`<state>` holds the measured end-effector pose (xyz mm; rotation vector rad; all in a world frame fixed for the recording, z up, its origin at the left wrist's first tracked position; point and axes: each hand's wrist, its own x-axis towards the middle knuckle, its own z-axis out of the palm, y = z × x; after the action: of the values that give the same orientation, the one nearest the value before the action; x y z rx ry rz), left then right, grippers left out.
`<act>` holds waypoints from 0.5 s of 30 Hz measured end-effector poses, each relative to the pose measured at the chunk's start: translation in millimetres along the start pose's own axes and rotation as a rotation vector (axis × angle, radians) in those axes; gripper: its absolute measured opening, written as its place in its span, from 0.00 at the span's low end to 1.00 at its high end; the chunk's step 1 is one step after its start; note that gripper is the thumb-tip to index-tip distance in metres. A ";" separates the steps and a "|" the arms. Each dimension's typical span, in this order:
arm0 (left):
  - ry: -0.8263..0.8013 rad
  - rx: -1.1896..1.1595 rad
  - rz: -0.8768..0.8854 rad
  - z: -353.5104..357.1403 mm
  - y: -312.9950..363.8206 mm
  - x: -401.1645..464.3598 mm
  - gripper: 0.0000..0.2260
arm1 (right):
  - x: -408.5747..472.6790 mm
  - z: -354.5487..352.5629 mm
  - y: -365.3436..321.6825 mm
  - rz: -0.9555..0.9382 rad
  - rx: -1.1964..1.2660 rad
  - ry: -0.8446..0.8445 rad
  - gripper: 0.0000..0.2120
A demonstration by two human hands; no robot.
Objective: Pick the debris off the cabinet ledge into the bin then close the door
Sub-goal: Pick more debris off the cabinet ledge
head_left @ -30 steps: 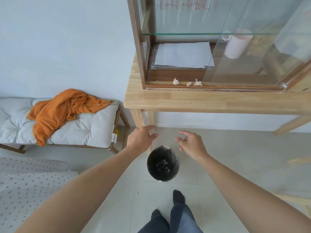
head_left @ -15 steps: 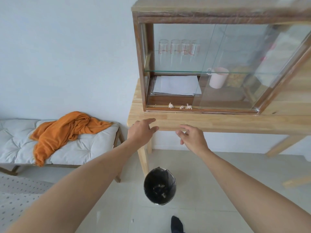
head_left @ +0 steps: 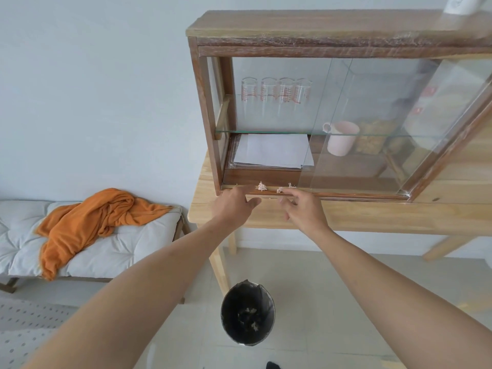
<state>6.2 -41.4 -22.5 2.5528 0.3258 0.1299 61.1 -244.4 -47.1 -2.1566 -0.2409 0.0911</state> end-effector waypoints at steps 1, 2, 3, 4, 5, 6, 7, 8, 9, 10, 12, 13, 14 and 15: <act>0.006 -0.001 0.002 2.7 2.3 5.3 0.21 | 5.6 0.9 0.1 -0.004 -0.002 0.000 0.15; 0.013 0.001 0.004 5.6 4.3 11.0 0.21 | 10.9 2.1 0.8 -0.009 -0.011 0.002 0.15; 0.019 0.009 0.004 8.5 5.9 17.1 0.22 | 16.1 3.7 1.7 -0.012 -0.019 0.004 0.15; 0.020 0.019 0.002 11.6 7.5 22.6 0.22 | 20.6 5.5 2.9 -0.010 -0.021 0.005 0.16; 0.017 0.025 -0.005 15.1 8.9 27.7 0.23 | 24.6 7.5 4.3 -0.004 -0.016 0.002 0.17; 0.011 0.016 -0.016 18.5 9.9 32.3 0.23 | 28.3 9.3 5.6 0.004 -0.009 -0.004 0.18; 0.007 -0.002 -0.029 21.8 10.4 36.6 0.23 | 31.3 11.0 7.1 0.012 -0.008 -0.010 0.19; 0.006 -0.020 -0.043 25.2 10.7 40.5 0.22 | 34.1 12.4 8.5 0.021 -0.015 -0.014 0.20; 0.007 -0.031 -0.055 28.7 10.7 43.8 0.22 | 36.6 13.3 9.8 0.027 -0.033 -0.018 0.20; 0.009 -0.036 -0.063 31.9 10.4 46.5 0.20 | 38.5 13.9 11.1 0.029 -0.058 -0.023 0.19; 0.029 -0.037 -0.069 37.2 9.6 49.7 0.17 | 41.2 14.5 13.0 0.019 -0.098 -0.028 0.18; 0.045 -0.038 -0.072 39.3 9.1 50.1 0.16 | 42.0 14.5 13.6 0.015 -0.106 -0.024 0.17; 0.063 -0.038 -0.074 41.0 8.6 50.0 0.15 | 42.6 14.3 14.0 0.015 -0.110 -0.014 0.16; 0.079 -0.038 -0.074 42.2 8.2 50.0 0.15 | 43.1 13.9 14.2 0.018 -0.112 0.000 0.14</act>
<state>63.0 -57.1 -52.4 2.4988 0.4439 0.2080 103.1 -231.9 -65.5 -2.2698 -0.2318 0.0894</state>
